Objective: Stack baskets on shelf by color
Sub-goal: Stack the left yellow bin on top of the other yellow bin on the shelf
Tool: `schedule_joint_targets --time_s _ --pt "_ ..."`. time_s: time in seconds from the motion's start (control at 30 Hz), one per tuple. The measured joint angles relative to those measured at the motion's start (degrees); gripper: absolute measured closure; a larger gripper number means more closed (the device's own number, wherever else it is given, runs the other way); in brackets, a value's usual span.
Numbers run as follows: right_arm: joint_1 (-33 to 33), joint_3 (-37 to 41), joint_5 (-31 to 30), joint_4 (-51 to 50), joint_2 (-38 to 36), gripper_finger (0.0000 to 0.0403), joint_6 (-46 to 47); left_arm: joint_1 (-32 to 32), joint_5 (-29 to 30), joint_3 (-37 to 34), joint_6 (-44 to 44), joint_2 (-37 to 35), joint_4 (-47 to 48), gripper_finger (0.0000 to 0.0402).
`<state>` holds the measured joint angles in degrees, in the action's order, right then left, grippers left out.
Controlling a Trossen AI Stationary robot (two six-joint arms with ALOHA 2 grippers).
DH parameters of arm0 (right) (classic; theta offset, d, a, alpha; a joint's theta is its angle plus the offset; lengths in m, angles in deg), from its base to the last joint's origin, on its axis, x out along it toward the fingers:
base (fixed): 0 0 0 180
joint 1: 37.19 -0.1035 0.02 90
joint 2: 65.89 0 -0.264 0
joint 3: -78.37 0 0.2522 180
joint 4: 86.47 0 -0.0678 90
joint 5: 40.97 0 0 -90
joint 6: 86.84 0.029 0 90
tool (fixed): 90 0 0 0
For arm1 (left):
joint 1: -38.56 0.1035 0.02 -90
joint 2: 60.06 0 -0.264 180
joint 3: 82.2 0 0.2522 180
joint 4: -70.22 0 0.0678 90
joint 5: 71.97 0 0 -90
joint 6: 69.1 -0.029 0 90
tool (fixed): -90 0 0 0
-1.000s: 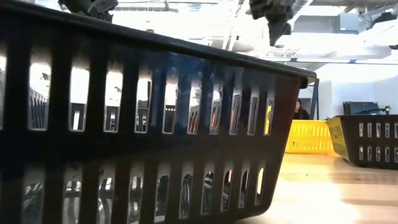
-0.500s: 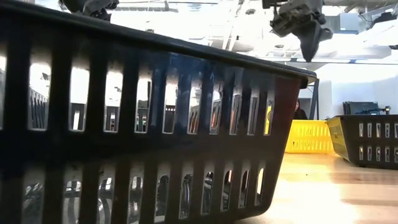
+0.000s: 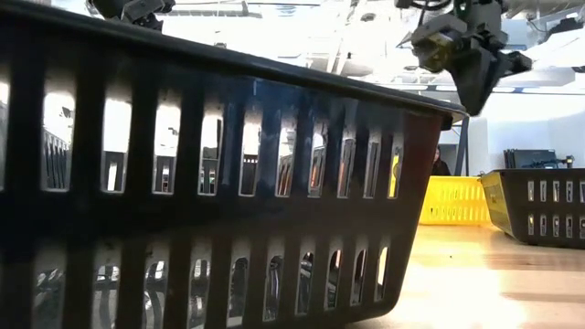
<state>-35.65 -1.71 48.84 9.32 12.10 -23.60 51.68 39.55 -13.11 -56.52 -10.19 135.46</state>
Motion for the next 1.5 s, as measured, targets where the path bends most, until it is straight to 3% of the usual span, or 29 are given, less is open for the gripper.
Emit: schedule_joint_targets --time_s 0.27,0.57,0.7,1.07,1.5 --pt "-5.38 6.00 -4.26 3.62 0.00 0.0335 14.33 0.00 0.15 0.00 -4.98 0.00 -0.05 0.0255" --pt "-3.71 9.68 -4.37 6.63 0.00 0.0332 14.90 0.00 0.03 0.00 -8.36 -0.02 -0.05 0.0255" --pt "-2.42 10.32 -4.35 10.47 0.00 0.0307 12.30 0.00 -0.24 0.00 -8.43 -0.02 -0.05 0.0255" --pt "-1.83 10.38 -5.98 10.58 0.67 0.0188 11.27 0.00 -0.22 0.00 -8.53 -0.02 -0.03 0.0255" --pt "-1.82 10.40 -5.84 9.83 10.86 0.0179 10.32 0.00 -0.18 0.00 -8.54 -0.04 -0.03 0.0255"
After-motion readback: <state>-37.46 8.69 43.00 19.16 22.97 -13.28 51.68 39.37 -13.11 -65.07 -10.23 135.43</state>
